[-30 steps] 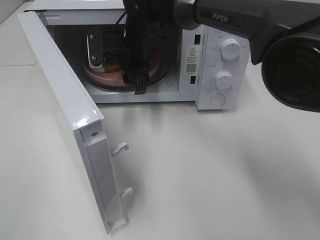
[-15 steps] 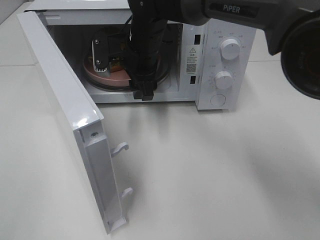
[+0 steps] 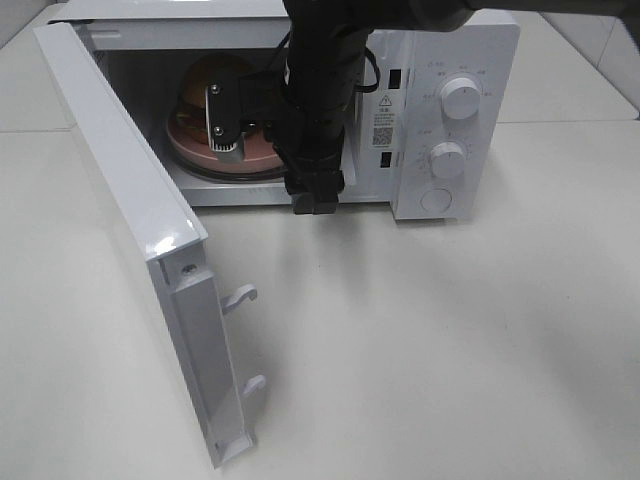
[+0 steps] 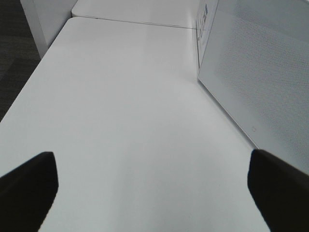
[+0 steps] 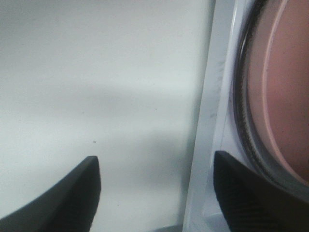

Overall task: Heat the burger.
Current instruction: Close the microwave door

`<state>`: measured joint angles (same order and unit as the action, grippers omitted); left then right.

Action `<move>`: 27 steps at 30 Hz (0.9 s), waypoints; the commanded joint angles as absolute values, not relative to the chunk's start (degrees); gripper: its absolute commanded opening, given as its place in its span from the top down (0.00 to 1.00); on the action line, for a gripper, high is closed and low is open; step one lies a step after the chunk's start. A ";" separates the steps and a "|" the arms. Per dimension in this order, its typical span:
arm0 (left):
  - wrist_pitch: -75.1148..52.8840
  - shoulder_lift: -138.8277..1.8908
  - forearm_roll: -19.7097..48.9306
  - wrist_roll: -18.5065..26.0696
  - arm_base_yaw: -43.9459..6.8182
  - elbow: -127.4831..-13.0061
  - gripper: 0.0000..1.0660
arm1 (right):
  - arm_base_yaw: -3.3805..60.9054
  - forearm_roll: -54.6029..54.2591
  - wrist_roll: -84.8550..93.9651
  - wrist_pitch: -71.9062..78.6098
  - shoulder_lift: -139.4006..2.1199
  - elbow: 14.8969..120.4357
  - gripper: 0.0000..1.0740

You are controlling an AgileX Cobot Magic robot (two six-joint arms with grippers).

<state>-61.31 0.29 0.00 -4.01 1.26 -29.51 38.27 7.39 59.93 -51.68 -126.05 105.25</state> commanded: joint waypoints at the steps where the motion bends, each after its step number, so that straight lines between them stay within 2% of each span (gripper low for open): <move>1: -61.36 1.26 0.00 -3.90 1.15 -29.56 0.04 | 38.10 7.05 59.53 -51.85 -121.75 99.92 0.37; 15: -61.36 1.26 0.00 -3.90 1.15 -29.56 0.04 | 39.42 8.94 51.97 -51.34 -106.86 81.59 0.37; 18: -61.36 1.26 0.00 -3.90 1.15 -29.56 0.04 | 39.42 10.43 45.89 -50.25 -103.08 77.64 0.34; 22: -61.36 1.26 0.00 -3.90 1.15 -29.56 0.04 | 39.42 10.60 41.94 -48.93 -96.43 70.53 0.20; 27: -61.36 1.26 0.00 -3.90 1.15 -29.56 0.04 | 39.30 9.74 39.25 -48.93 -89.95 63.77 0.18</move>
<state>-61.31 0.29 0.00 -4.01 1.26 -29.51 39.30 10.37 41.02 -48.99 -91.90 65.55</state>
